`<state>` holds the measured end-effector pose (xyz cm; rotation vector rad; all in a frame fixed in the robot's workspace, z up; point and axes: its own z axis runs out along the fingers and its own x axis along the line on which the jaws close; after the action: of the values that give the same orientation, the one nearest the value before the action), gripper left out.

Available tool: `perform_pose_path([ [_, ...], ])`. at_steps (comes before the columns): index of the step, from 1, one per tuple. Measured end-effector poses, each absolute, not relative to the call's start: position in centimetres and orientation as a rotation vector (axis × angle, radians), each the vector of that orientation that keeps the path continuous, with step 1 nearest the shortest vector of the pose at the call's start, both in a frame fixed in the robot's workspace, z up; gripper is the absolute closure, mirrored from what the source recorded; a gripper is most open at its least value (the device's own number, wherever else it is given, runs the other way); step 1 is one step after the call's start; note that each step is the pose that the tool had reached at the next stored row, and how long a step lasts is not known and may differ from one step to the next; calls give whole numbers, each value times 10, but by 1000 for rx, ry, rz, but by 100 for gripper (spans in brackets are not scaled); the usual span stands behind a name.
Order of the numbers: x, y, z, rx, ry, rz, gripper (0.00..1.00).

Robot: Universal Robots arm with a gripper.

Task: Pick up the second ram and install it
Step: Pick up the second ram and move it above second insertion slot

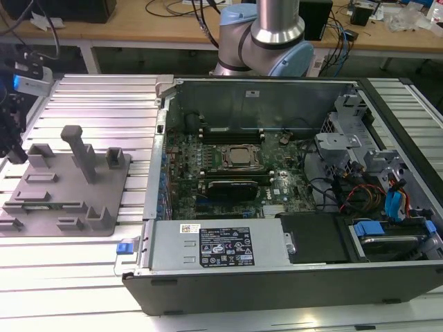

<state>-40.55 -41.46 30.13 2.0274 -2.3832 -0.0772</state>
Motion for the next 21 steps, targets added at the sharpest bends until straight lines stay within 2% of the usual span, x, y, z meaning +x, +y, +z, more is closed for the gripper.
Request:
perform_pose_path([
  [10,-405,-430,276,2029,-2382,-77,92],
  [21,-405,-433,268,2031,-2380,-77,92],
])
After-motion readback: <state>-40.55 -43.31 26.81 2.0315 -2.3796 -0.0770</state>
